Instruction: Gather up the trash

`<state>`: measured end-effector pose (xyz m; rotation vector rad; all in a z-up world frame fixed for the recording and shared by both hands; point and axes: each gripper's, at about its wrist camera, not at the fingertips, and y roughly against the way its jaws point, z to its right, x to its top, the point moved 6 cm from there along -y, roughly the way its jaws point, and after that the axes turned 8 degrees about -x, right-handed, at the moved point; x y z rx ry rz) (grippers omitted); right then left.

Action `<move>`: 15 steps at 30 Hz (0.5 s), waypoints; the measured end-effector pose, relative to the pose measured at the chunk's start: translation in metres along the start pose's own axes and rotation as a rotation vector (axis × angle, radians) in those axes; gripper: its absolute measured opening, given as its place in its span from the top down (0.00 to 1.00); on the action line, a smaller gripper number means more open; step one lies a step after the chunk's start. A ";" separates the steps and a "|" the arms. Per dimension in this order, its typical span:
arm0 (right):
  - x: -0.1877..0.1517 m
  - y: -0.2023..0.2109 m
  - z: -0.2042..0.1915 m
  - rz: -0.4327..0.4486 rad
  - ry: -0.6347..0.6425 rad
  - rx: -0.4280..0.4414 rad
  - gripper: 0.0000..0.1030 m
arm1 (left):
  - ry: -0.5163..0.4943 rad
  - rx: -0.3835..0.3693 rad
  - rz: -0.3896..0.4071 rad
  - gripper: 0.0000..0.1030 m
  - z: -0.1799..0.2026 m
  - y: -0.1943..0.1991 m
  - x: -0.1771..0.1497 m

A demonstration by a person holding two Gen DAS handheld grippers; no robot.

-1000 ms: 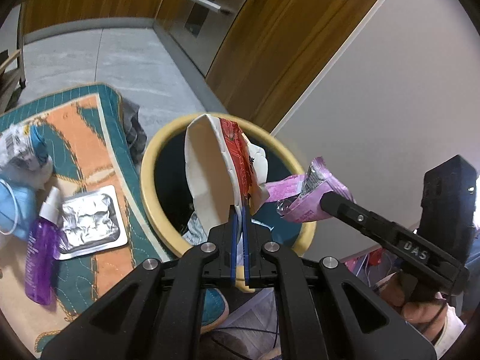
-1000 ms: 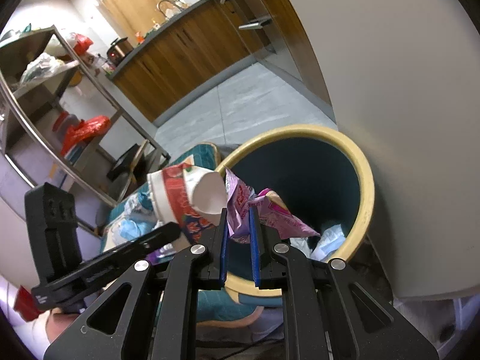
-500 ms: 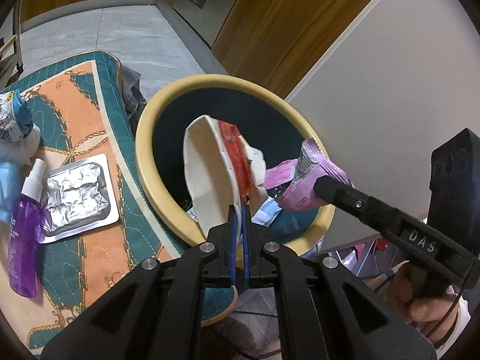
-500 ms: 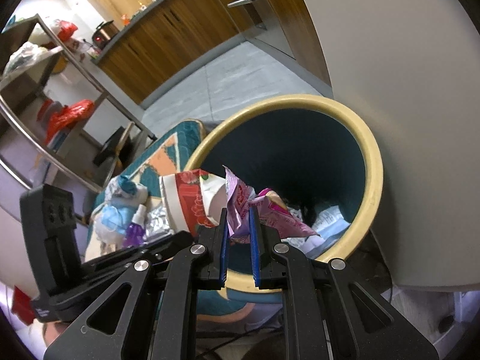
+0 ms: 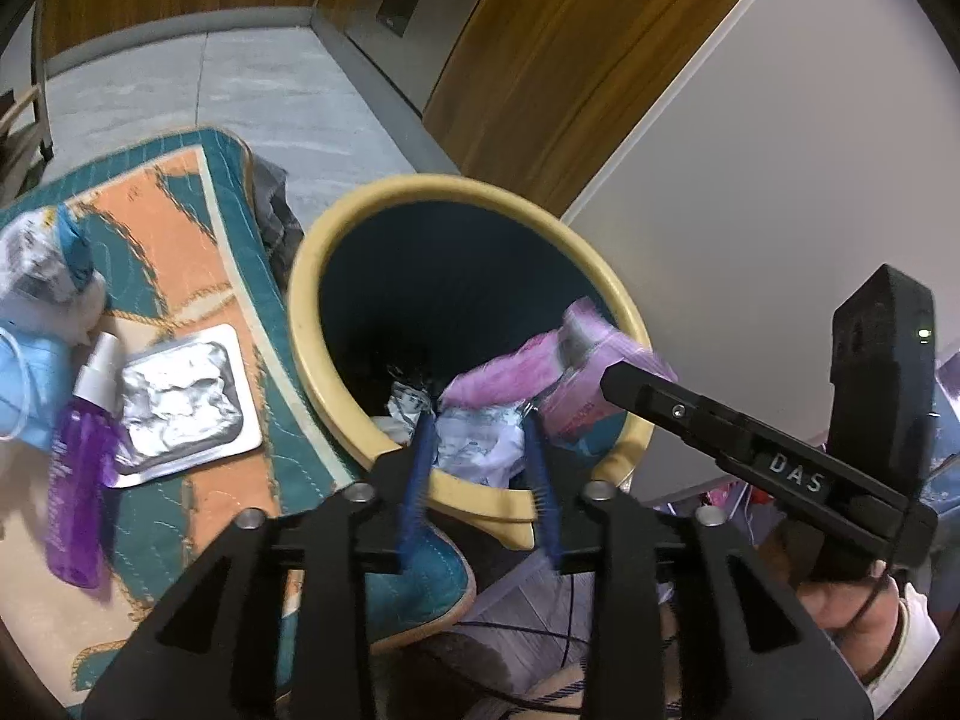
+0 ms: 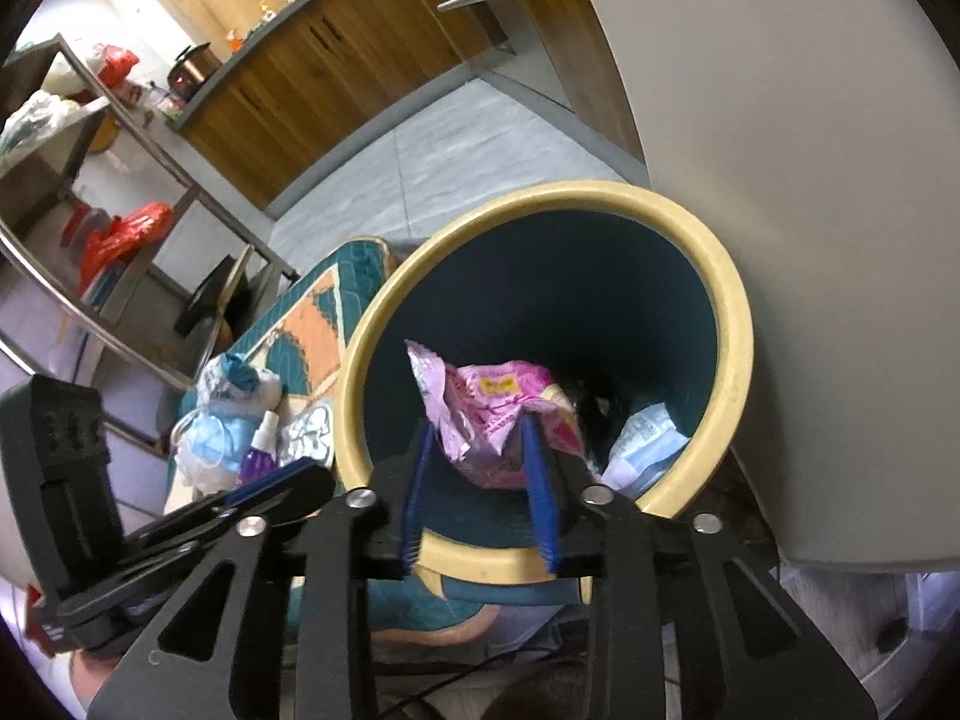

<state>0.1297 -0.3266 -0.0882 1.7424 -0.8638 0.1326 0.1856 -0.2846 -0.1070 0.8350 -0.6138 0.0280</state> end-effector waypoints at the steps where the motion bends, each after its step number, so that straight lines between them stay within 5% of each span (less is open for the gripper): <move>1: 0.000 0.001 0.000 0.004 0.000 0.000 0.62 | -0.010 0.008 0.014 0.56 0.000 0.006 0.001; 3: 0.001 0.003 -0.001 0.012 0.002 -0.002 0.58 | -0.019 0.026 0.034 0.44 -0.001 0.016 0.002; 15: 0.002 0.008 -0.014 0.038 0.052 -0.007 0.35 | -0.050 0.120 0.153 0.22 -0.021 0.078 -0.004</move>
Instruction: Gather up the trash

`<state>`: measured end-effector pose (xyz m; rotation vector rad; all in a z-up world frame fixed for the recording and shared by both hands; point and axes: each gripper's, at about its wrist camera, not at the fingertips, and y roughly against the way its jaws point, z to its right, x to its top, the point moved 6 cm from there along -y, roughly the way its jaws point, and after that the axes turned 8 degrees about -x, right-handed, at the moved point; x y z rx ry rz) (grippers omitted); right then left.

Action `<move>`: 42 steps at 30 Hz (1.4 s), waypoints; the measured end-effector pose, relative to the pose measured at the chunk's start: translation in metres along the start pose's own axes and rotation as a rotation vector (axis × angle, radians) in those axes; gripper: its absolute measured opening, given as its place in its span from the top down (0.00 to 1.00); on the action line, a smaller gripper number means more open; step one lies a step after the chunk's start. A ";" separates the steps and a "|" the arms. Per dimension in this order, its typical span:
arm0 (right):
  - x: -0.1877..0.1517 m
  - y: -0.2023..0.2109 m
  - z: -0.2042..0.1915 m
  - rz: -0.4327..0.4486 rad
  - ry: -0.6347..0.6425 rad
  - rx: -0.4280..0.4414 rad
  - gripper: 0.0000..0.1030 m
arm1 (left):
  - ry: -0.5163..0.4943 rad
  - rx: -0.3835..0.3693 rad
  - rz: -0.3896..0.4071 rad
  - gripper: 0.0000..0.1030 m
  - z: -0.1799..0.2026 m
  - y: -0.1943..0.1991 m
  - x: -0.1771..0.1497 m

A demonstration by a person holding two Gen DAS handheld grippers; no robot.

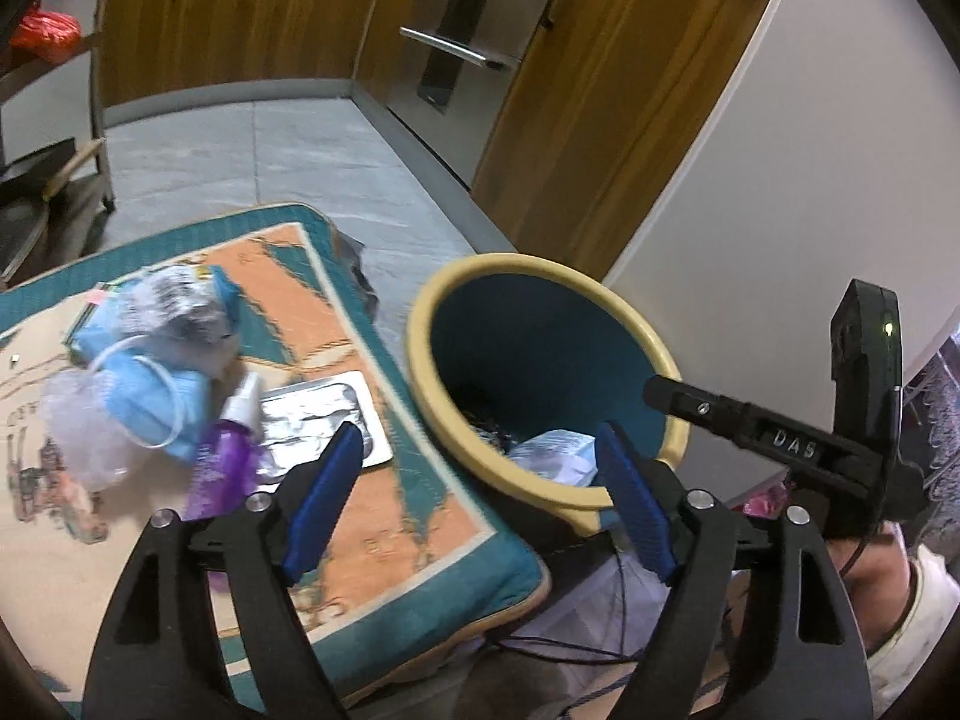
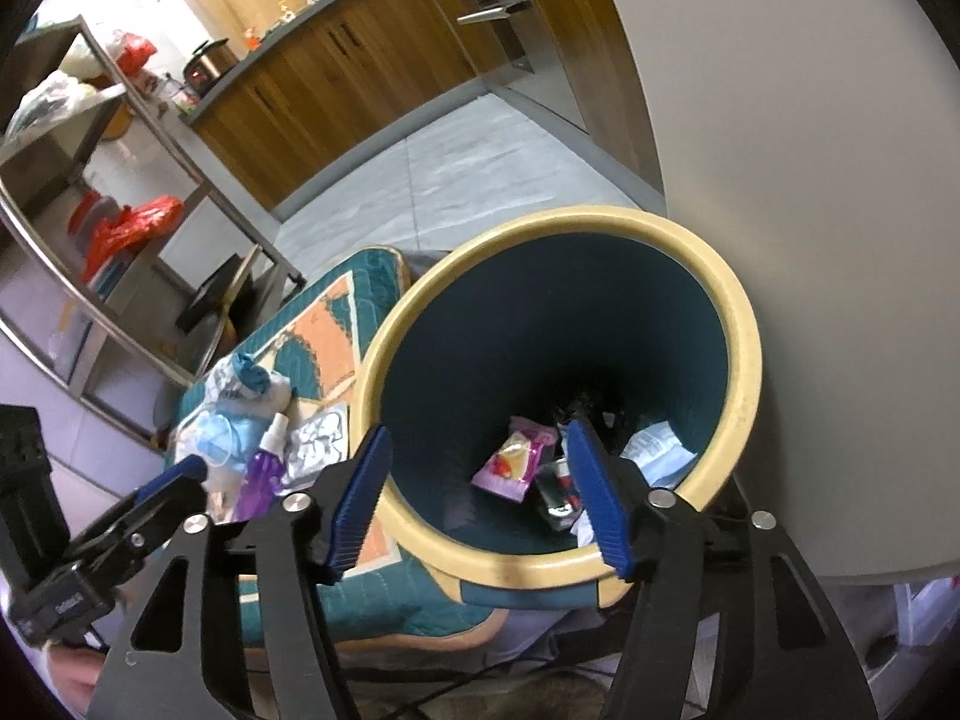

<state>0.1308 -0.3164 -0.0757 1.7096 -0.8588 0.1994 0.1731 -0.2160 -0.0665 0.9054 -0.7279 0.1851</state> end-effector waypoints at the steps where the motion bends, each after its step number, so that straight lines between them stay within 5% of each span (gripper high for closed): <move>1: 0.000 0.000 -0.003 0.001 0.006 0.000 0.33 | -0.002 0.009 0.004 0.20 -0.002 0.003 0.000; 11: -0.001 0.010 -0.029 0.065 0.150 -0.045 0.18 | 0.025 0.122 0.074 0.12 -0.051 0.053 -0.013; 23: -0.009 0.011 -0.058 0.076 0.282 -0.054 0.15 | 0.171 0.246 0.129 0.12 -0.138 0.109 -0.037; 33: -0.016 0.008 -0.079 0.057 0.332 -0.021 0.15 | 0.261 0.219 0.123 0.13 -0.167 0.096 -0.040; 42: -0.018 0.001 -0.081 0.034 0.337 -0.020 0.15 | 0.504 0.163 0.220 0.41 -0.223 0.083 -0.021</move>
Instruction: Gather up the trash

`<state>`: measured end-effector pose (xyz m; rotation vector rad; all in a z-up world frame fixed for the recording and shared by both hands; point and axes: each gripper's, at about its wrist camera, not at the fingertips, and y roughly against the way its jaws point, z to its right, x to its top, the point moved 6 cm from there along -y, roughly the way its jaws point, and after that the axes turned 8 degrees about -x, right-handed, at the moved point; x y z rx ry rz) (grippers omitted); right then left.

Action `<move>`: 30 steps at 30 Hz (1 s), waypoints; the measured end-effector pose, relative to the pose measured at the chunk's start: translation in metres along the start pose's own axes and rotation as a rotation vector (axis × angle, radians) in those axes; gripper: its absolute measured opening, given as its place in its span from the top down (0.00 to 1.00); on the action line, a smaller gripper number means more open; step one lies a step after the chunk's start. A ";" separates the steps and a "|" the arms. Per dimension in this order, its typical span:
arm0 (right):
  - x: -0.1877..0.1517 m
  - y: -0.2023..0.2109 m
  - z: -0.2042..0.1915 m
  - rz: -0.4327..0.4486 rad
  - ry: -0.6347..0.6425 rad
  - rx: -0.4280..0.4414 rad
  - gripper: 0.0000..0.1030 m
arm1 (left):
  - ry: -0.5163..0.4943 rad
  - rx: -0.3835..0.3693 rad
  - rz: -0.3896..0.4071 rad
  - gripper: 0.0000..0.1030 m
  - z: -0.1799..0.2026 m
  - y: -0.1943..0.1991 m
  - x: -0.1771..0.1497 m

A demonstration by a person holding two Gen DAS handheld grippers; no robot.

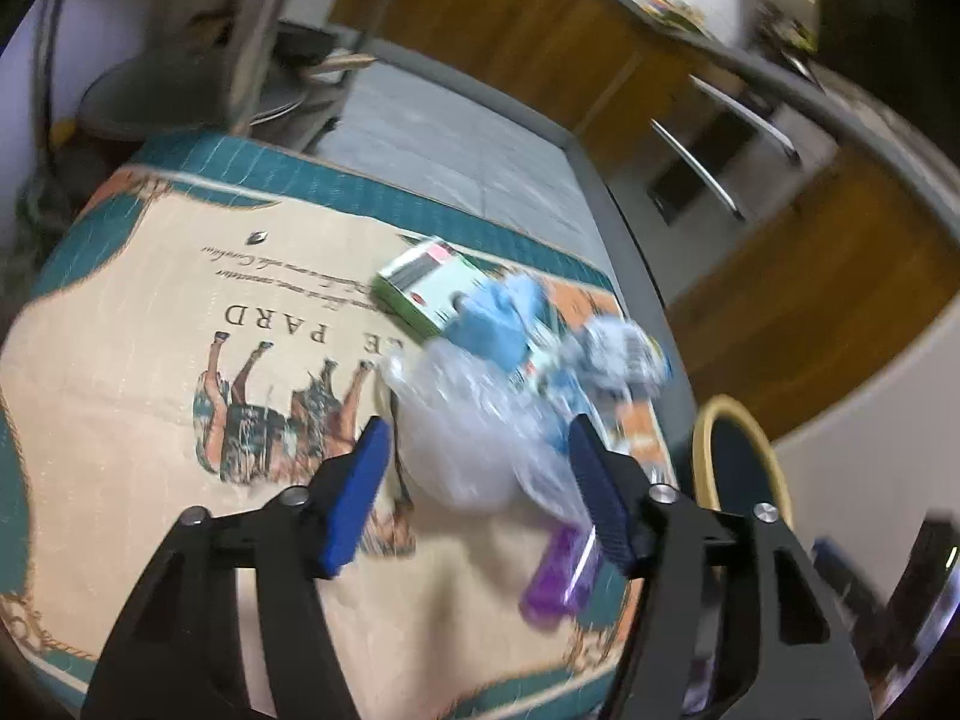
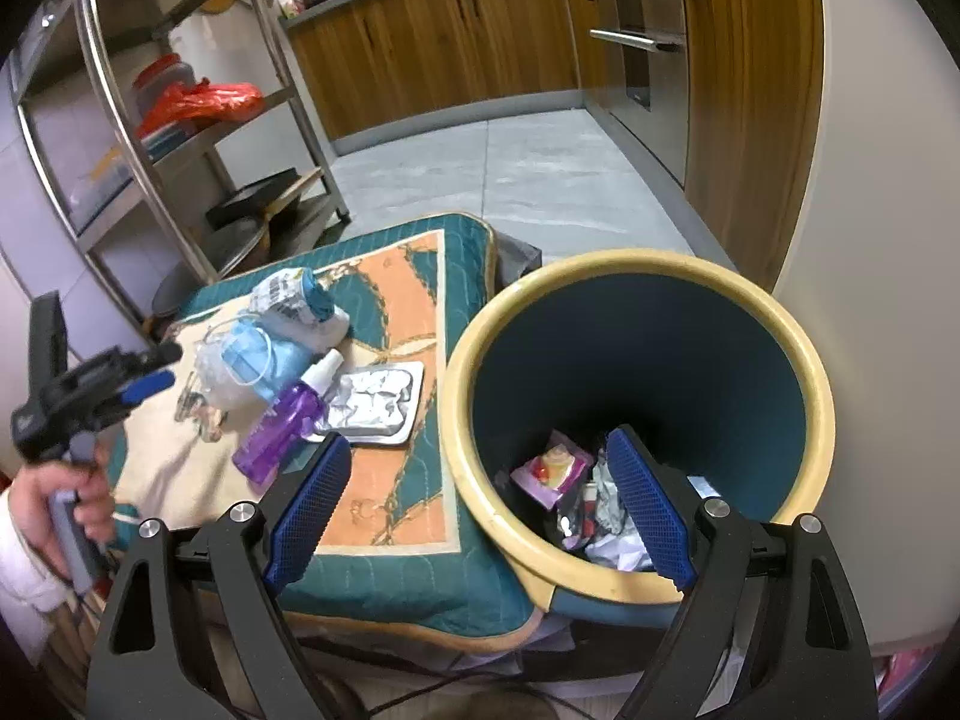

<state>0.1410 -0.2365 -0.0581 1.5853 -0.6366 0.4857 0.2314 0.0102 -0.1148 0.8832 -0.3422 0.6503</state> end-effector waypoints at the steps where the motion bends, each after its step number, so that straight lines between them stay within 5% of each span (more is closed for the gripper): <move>1: 0.000 -0.001 0.000 -0.002 0.000 0.001 0.15 | 0.028 -0.008 0.005 0.41 -0.004 -0.002 0.003; 9: 0.006 -0.010 -0.025 -0.022 0.029 0.061 0.15 | 0.102 -0.033 -0.082 0.43 -0.017 -0.036 0.003; 13: 0.016 -0.022 -0.046 -0.037 0.018 0.128 0.15 | 0.120 -0.048 -0.097 0.76 -0.021 -0.039 -0.001; 16: 0.027 -0.034 -0.064 -0.054 0.009 0.189 0.15 | 0.118 -0.056 -0.090 0.86 -0.023 -0.033 -0.001; 23: 0.060 -0.068 -0.114 -0.068 0.054 0.271 0.15 | 0.120 -0.050 -0.072 0.91 -0.034 -0.013 0.000; 30: 0.082 -0.113 -0.153 -0.085 0.145 0.250 0.15 | 0.139 -0.021 -0.051 0.91 -0.052 0.011 0.002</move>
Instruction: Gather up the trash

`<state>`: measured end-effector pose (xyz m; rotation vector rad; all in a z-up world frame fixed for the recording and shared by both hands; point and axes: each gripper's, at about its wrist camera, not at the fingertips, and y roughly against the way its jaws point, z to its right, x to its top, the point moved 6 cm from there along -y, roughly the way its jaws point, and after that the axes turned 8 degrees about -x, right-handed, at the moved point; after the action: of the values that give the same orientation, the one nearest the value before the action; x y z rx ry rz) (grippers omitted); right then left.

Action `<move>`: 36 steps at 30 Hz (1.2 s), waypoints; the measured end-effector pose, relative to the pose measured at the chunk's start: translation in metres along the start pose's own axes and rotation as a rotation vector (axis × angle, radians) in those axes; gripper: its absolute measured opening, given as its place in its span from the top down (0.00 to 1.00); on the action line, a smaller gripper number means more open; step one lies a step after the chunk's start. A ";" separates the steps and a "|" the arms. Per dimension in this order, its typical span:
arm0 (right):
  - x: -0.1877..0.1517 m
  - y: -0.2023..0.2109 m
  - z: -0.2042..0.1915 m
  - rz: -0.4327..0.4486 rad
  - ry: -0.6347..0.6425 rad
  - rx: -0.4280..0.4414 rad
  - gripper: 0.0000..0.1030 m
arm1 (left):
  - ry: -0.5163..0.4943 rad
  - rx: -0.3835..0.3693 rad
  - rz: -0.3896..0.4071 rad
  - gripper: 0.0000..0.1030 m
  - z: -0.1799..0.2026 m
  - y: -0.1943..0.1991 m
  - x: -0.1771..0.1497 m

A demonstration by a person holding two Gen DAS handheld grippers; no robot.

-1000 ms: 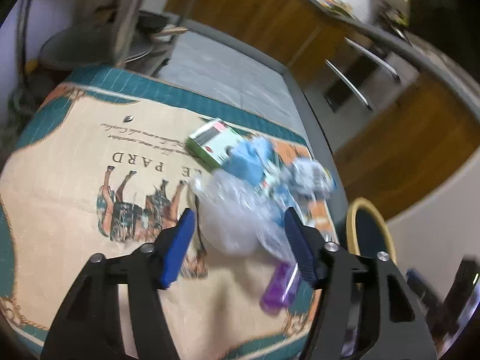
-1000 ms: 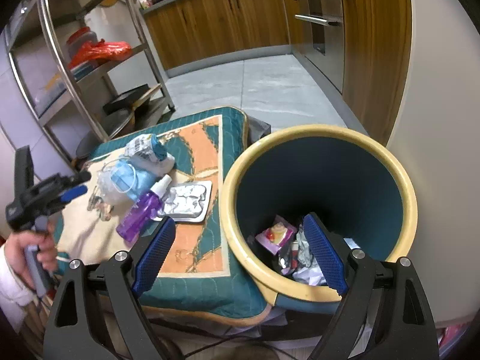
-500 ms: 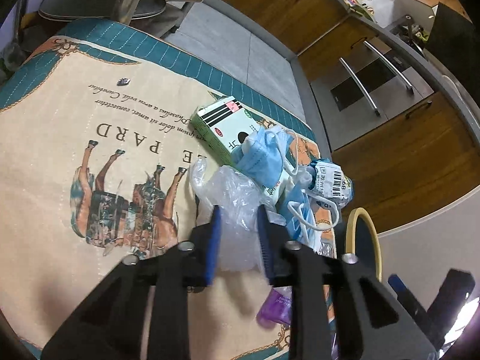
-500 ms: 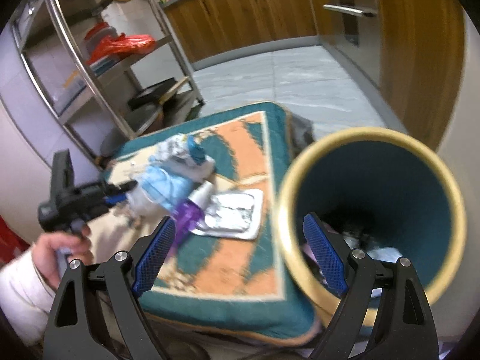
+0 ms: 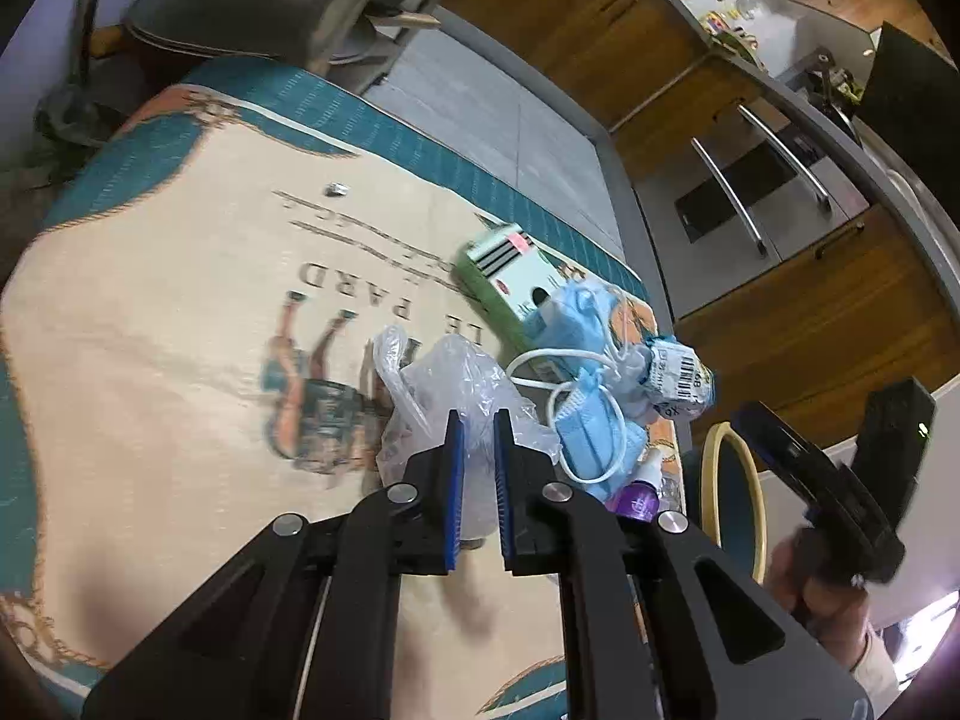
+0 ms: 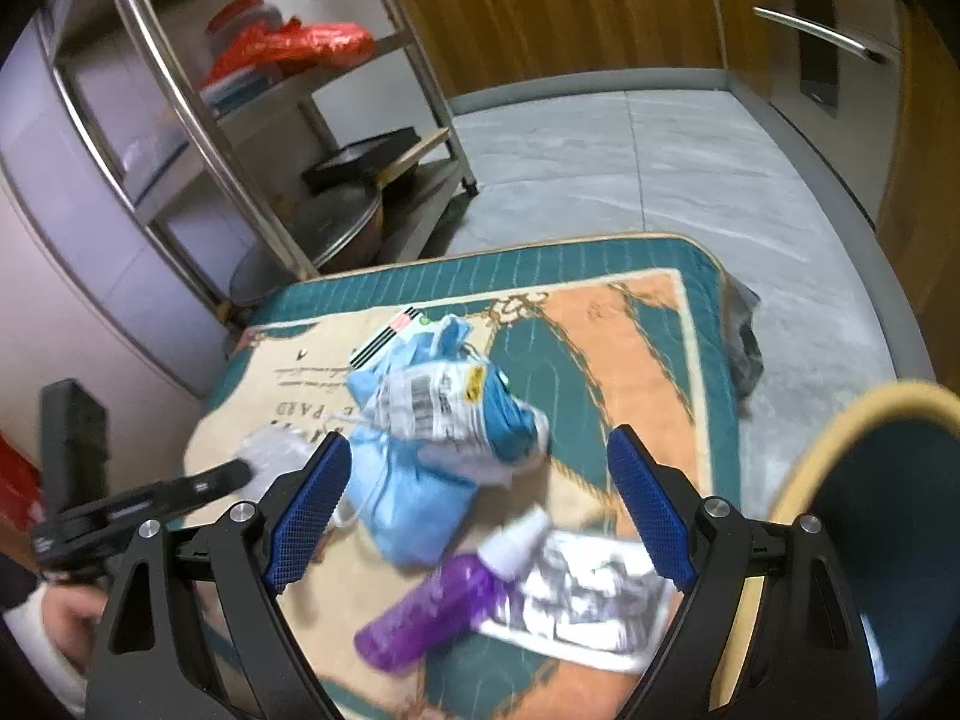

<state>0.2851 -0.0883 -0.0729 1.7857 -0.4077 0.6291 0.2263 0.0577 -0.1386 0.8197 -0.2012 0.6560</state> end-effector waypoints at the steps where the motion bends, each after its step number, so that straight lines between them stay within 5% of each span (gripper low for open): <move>1: 0.002 -0.004 -0.002 -0.003 0.011 -0.004 0.15 | 0.002 0.006 0.004 0.91 -0.003 0.004 0.001; 3: 0.004 -0.016 -0.006 -0.019 0.040 -0.020 0.20 | -0.001 0.022 0.009 0.91 -0.009 0.010 0.002; 8: -0.001 -0.033 -0.003 -0.068 0.073 -0.057 0.49 | -0.008 0.052 0.004 0.91 -0.018 0.016 -0.002; 13: -0.010 -0.027 0.000 -0.060 0.069 -0.048 0.63 | -0.040 0.078 -0.011 0.91 -0.015 0.010 -0.008; 26: -0.006 0.036 0.025 0.064 -0.073 0.005 0.67 | -0.076 0.143 0.000 0.87 -0.025 0.002 -0.015; 29: -0.014 0.056 0.032 0.082 -0.089 0.018 0.67 | -0.116 0.197 0.015 0.84 -0.024 0.003 -0.016; 36: -0.046 0.099 0.047 0.105 -0.101 0.005 0.67 | -0.100 0.178 0.004 0.83 -0.026 0.002 -0.019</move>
<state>0.2017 -0.1650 -0.0347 1.8145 -0.5720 0.6151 0.2084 0.0690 -0.1625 1.0243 -0.2378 0.6435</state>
